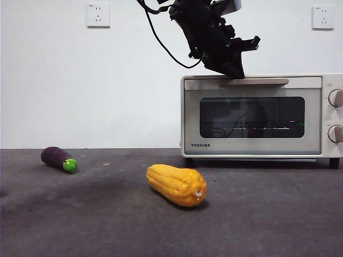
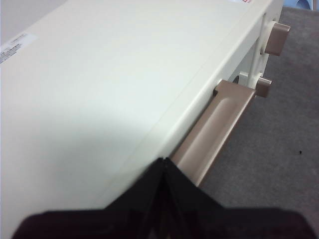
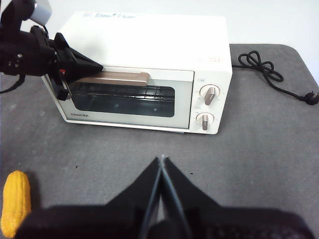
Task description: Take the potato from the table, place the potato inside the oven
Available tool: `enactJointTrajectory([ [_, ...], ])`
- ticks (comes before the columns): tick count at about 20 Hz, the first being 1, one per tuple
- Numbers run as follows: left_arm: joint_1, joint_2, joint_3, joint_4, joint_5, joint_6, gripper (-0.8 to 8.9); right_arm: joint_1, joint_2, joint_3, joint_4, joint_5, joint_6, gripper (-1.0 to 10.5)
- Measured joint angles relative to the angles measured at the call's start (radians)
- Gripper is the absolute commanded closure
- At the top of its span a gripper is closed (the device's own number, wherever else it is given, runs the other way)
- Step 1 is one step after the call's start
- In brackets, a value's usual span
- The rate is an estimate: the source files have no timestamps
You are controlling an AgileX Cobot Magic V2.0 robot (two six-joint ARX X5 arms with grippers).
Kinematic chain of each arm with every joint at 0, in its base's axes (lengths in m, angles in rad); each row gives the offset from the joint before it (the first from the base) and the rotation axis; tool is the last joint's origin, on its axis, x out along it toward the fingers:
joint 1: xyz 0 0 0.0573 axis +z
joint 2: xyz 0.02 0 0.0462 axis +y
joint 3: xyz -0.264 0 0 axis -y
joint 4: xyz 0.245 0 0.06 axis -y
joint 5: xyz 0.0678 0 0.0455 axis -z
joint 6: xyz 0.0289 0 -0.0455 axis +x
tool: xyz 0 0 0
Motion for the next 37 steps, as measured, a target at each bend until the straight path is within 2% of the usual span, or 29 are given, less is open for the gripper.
enactJointTrajectory([
  [8,-0.002,0.002,0.01,-0.026,0.002,-0.002,8.21,0.0,0.019,0.0,0.013,0.0,-0.002,9.5],
  [16,-0.017,0.002,0.011,-0.048,0.041,-0.087,8.21,0.0,0.016,0.003,0.009,0.0,0.006,9.5],
  [27,-0.047,-0.006,0.02,-0.169,0.07,-0.144,8.2,0.0,0.016,0.154,-0.071,0.001,0.011,9.5],
  [37,-0.066,-0.008,0.024,-0.252,0.079,-0.23,8.2,0.0,0.016,0.316,-0.15,0.091,0.04,9.5],
])
